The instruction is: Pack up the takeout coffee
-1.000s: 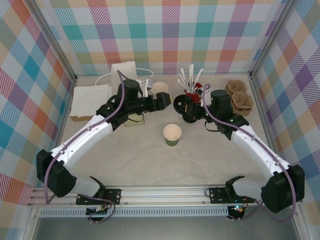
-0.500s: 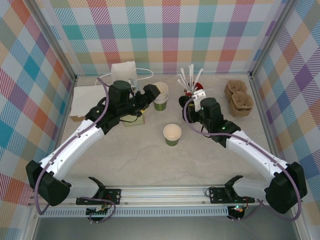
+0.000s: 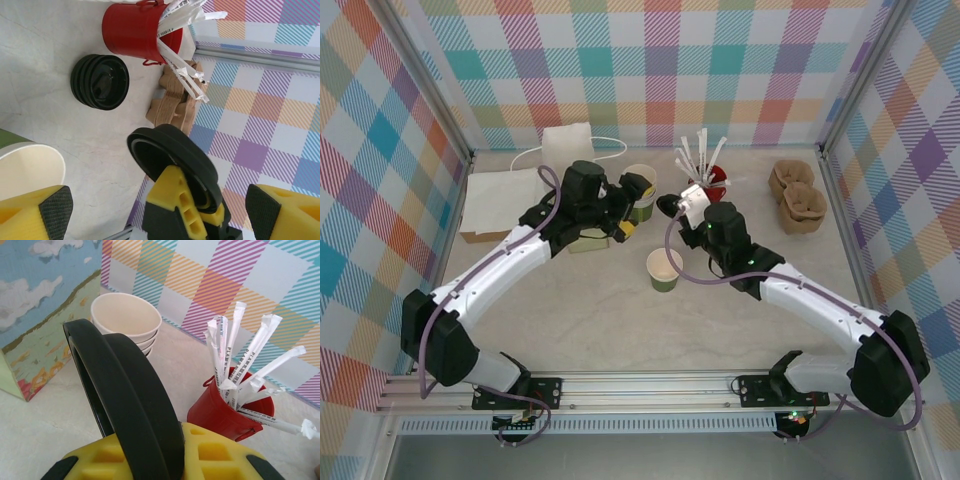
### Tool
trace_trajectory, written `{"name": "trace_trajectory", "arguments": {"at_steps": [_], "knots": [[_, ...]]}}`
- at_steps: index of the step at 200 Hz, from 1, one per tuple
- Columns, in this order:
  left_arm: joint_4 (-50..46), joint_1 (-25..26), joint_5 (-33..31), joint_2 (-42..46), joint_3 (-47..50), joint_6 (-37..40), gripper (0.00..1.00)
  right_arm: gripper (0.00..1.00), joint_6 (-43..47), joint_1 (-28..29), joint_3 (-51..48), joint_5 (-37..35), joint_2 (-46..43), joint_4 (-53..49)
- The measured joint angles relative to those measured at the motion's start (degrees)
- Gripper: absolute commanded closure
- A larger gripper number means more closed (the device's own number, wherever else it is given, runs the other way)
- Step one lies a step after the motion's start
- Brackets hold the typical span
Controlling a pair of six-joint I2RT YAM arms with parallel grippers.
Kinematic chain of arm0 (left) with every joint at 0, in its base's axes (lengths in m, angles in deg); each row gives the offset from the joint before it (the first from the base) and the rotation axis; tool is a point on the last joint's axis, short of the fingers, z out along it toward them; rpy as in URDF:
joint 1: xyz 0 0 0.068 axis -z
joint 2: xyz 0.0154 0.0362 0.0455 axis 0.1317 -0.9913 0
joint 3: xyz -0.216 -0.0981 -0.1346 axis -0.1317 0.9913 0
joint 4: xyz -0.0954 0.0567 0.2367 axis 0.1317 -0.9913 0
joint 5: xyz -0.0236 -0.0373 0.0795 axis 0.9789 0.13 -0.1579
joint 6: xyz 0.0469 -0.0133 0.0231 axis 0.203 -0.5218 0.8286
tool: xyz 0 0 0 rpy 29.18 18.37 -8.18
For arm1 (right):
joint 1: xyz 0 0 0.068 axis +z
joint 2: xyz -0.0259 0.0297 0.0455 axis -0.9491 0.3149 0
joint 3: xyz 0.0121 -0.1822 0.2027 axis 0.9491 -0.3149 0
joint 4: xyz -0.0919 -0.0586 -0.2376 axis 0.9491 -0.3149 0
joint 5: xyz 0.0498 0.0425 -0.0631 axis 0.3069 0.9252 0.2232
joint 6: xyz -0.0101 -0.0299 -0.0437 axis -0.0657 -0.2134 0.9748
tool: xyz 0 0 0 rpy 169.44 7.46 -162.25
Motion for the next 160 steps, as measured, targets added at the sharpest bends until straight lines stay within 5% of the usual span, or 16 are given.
{"name": "trace_trajectory", "arguments": {"at_steps": [119,160], "knots": [[3.98,0.94,2.47,-4.79,-0.42,-3.98,0.30,0.83,1.36,2.32,0.09,2.86,0.81,0.24],[5.62,1.46,3.87,-5.90,-0.83,-4.28,0.44,0.78,1.20,2.40,0.50,3.28,0.81,0.26]]}}
